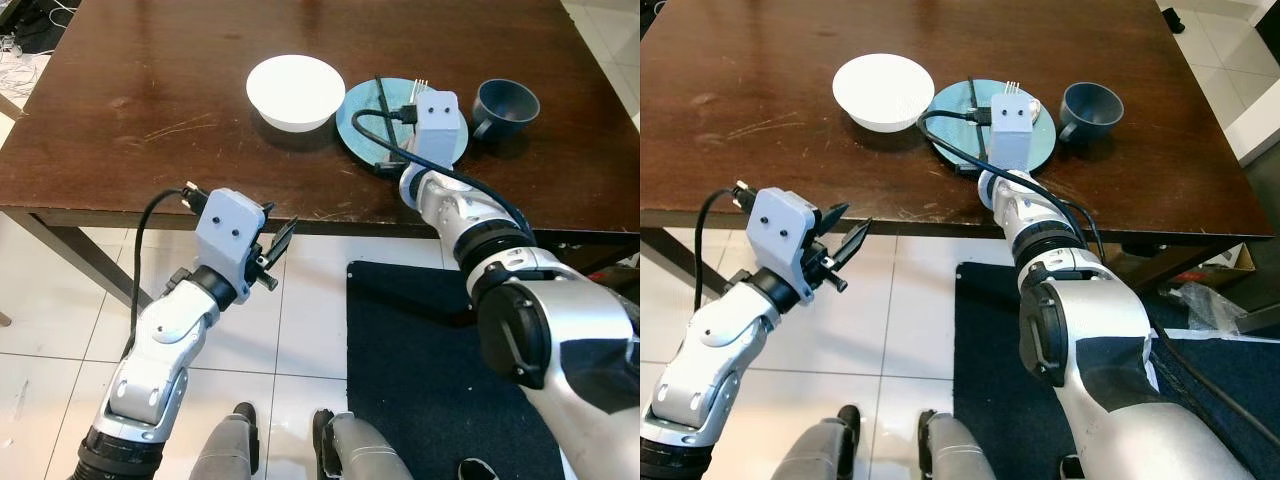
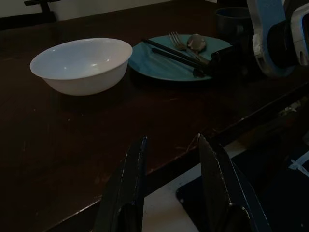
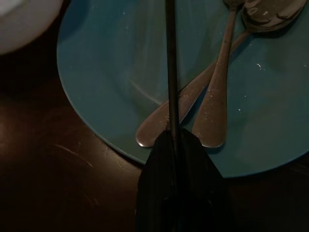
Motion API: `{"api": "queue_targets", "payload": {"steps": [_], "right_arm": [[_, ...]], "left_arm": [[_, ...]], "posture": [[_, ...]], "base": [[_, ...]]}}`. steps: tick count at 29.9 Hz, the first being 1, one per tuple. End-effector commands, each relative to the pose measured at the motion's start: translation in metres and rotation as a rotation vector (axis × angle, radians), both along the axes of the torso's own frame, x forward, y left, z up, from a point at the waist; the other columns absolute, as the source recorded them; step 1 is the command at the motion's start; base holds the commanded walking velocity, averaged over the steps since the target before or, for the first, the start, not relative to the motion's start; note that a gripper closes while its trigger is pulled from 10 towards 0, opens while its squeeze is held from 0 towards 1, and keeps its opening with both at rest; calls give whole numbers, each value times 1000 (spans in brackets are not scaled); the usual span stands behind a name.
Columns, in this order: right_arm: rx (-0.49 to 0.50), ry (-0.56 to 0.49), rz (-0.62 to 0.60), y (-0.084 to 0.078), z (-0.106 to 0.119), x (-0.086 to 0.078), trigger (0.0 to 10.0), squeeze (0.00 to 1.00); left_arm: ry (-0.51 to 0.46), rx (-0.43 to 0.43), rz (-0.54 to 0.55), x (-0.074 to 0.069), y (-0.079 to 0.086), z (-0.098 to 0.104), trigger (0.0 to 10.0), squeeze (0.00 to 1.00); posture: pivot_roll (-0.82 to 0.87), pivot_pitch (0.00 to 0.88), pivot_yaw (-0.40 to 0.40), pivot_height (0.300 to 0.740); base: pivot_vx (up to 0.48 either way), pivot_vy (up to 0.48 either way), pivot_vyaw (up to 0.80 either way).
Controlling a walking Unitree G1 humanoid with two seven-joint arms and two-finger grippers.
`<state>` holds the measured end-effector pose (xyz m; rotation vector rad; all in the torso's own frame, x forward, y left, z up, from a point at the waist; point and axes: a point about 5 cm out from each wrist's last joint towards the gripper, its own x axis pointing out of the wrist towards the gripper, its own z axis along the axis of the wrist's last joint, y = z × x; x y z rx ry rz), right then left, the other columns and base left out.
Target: Setting the table
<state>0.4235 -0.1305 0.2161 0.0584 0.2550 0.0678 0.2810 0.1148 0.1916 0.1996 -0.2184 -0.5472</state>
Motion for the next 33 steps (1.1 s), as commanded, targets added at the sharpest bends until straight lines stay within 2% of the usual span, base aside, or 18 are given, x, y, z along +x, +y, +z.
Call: {"api": "queue_targets", "payload": {"steps": [1,8,15,18,23,27,28,30,32,33], "right_arm": [[51,-19,13,3,10,2,1804,0],[138,-94,49,8,35,5,2314,0],[161,-106,60,8,36,5,2392,0],[159,-130,52,3,32,4,2471,0],[213,-248,56,-3,34,3,3216,0],[215,-302,62,-4,35,1,3529,0],[216,-331,72,-3,34,-1,4118,0],[217,-349,79,-3,34,-3,4118,0],[195,-403,95,-1,29,-9,4902,0],[195,-403,95,-1,29,-9,4902,0]], "left_arm": [[30,1,-1,0,-1,-7,10000,0],[25,-4,4,1,0,-6,10000,0],[23,-9,-2,2,-3,-6,10000,0],[18,-10,-3,4,-3,-5,10000,0],[17,-26,3,6,-3,-6,10000,0],[24,-42,13,7,-2,-7,10000,0],[26,-47,19,7,-2,-7,10000,0],[27,-50,23,8,-2,-8,10000,0],[38,-69,40,10,-2,-10,10000,0],[38,-69,40,10,-2,-10,10000,0]], "posture": [[115,250,-24,740],[105,240,-18,740],[102,230,-14,740],[101,225,-12,740],[96,210,-6,740],[91,205,-4,740],[86,201,-2,740],[83,200,-2,740],[74,192,0,740],[74,192,0,740]], "base": [[0,0,0],[0,0,0],[0,0,0],[0,0,0],[0,0,0],[0,0,0],[0,0,0],[0,0,0],[0,0,0],[0,0,0]]}}
